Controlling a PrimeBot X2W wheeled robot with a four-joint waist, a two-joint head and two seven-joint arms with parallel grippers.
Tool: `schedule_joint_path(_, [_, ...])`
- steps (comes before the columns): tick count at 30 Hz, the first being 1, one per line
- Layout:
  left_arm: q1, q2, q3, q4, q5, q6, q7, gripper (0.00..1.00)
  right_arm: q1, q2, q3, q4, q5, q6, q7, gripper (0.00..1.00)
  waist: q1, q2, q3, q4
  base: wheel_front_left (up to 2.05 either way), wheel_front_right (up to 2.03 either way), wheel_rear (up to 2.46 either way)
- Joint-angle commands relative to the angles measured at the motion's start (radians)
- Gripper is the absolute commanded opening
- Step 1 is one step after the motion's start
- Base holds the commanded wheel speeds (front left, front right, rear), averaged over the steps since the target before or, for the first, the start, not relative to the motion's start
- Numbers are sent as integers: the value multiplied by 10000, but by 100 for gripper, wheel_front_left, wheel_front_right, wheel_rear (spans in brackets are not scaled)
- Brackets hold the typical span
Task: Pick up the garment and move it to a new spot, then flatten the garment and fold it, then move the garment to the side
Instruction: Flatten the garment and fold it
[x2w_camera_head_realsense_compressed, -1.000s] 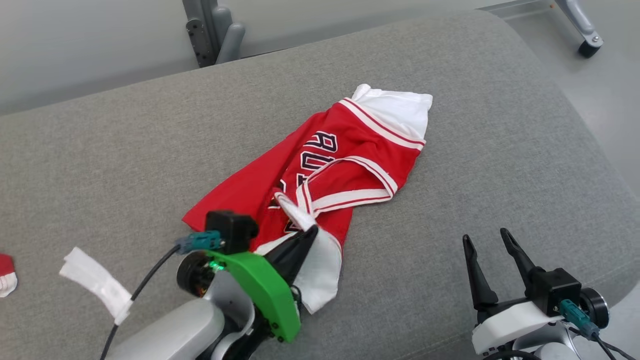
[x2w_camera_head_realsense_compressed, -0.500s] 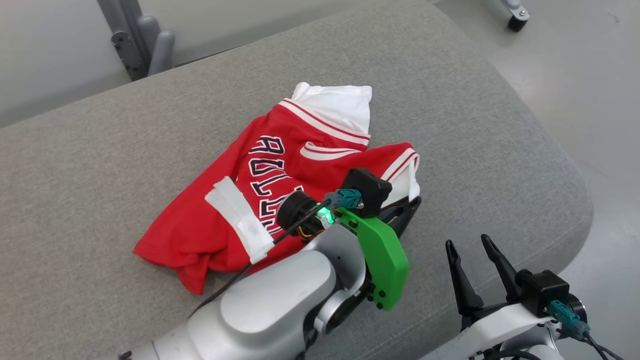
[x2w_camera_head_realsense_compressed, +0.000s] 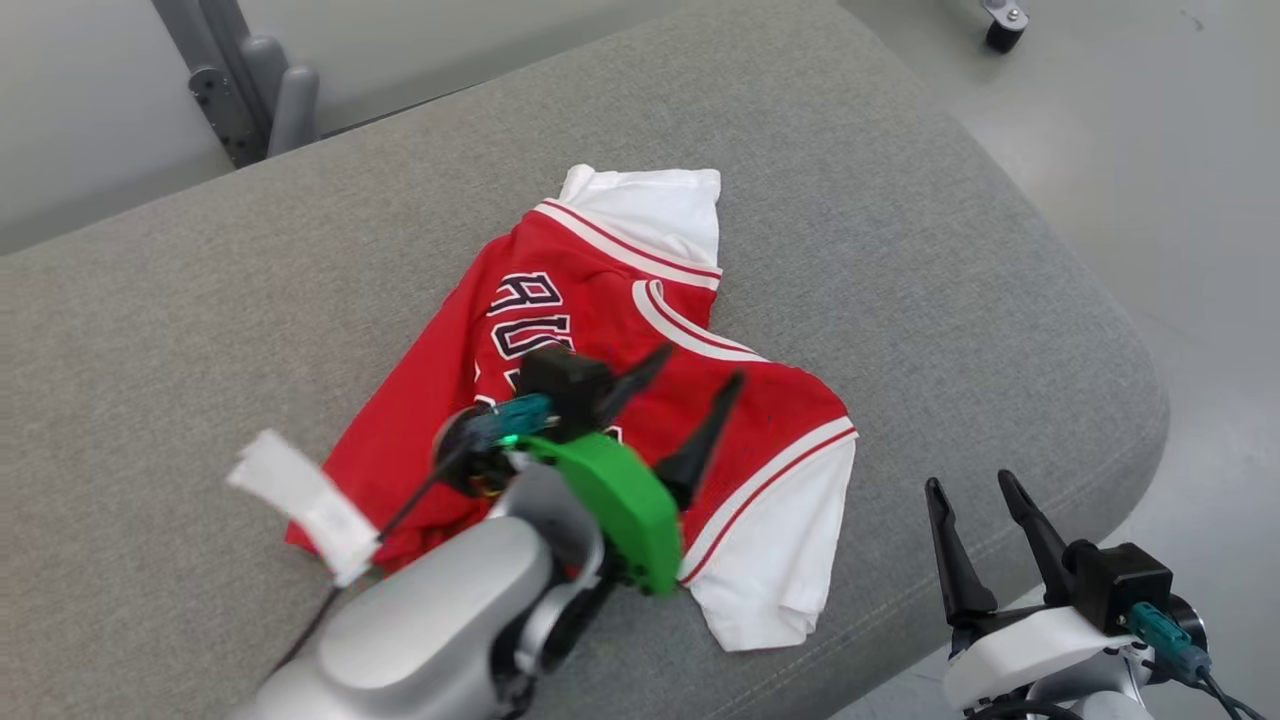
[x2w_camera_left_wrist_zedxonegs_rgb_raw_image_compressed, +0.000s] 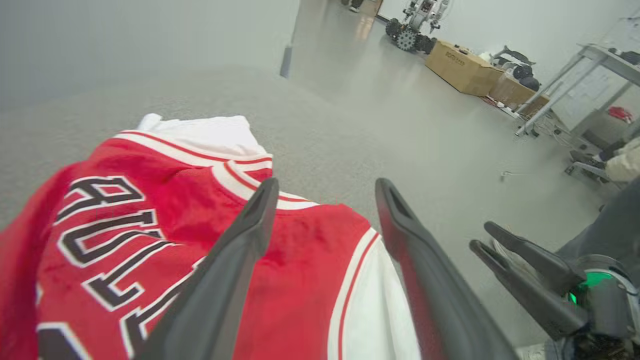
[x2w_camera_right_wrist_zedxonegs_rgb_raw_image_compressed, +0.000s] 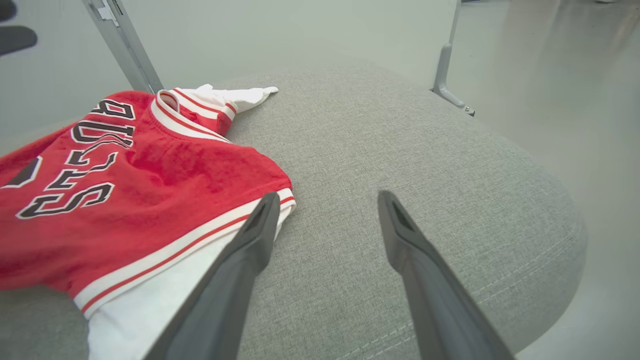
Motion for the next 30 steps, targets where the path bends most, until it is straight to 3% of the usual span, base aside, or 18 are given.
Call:
schedule_joint_path(1, [496,898,299,-571,9,421,-166,100,106,-23,-92,-89,-91,-10,-30,100,0,117,-145,294,0,0,0])
schedule_joint_path(2, [496,898,299,-571,9,421,-166,100,106,-23,-92,-89,-91,-10,-30,100,0,117,-145,294,0,0,0])
schedule_joint_path(7, [1842,3157,1100,-2379,-425,1584,-208,100,194,-26,-241,-183,-219,-10,-30,100,0,117,-115,865,0,0,0])
schedule_joint_path(11, [2609,4282,1525,-3001,-707,2198,-154,100,63,-24,-248,-194,-306,-11,-30,100,0,117,14,1309,0,0,0])
schedule_joint_path(17, [2758,4405,1421,-2429,-965,2036,124,100,-221,-27,-154,-201,-422,-11,-30,100,0,117,172,1701,0,0,0])
schedule_joint_path(30, [3242,4027,1638,-1944,-2048,1567,455,100,-15,-26,-233,-185,-576,-11,-30,100,0,117,158,1565,0,0,0])
